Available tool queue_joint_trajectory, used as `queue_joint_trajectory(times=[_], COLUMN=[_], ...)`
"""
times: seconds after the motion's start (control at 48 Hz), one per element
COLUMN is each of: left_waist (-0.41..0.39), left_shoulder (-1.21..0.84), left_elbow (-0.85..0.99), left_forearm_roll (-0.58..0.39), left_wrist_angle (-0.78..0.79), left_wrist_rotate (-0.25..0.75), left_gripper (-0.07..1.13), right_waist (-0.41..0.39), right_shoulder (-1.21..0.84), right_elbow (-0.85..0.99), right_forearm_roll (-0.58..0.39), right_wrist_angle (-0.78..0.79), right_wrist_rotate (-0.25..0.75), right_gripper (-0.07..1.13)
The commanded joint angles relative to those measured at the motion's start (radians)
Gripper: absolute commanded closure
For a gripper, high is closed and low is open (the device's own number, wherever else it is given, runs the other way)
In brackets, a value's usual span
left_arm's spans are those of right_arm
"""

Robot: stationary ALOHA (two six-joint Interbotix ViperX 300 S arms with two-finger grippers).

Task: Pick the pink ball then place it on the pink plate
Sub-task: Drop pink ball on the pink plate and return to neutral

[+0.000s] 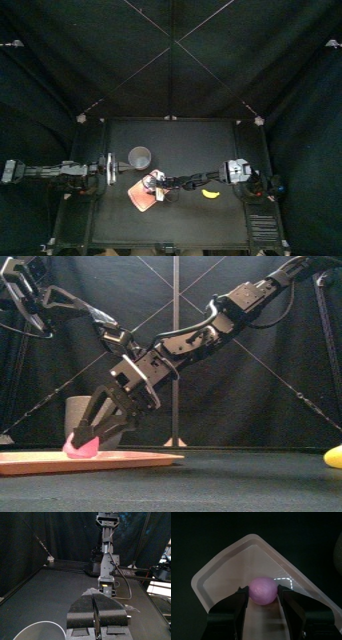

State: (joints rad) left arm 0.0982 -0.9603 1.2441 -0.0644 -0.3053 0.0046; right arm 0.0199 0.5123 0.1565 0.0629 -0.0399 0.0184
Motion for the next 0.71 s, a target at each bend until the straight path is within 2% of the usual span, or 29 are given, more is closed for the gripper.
queue_joint_trajectory(times=[0.021, 0.167, 0.396, 0.708], left_waist=[0.003, 0.003, 0.003, 0.003], left_shoulder=[0.002, 0.002, 0.002, 0.002], left_elbow=[-0.014, -0.012, -0.012, 0.005], left_forearm_roll=[0.012, 0.017, 0.026, 0.021], left_wrist_angle=[-0.006, -0.006, -0.005, -0.008], left_wrist_rotate=[0.002, 0.002, 0.002, 0.0], left_gripper=[0.97, 0.97, 0.97, 0.97], right_waist=[-0.002, 0.0, 0.002, -0.005], right_shoulder=[-0.028, -0.035, -0.112, -0.376], right_elbow=[-0.023, -0.011, 0.078, 0.377], right_forearm_roll=[0.008, 0.02, 0.048, 0.064], right_wrist_angle=[-0.008, -0.029, -0.112, -0.327], right_wrist_rotate=[0.003, 0.003, 0.003, -0.002], right_gripper=[0.24, 0.13, 0.13, 0.13])
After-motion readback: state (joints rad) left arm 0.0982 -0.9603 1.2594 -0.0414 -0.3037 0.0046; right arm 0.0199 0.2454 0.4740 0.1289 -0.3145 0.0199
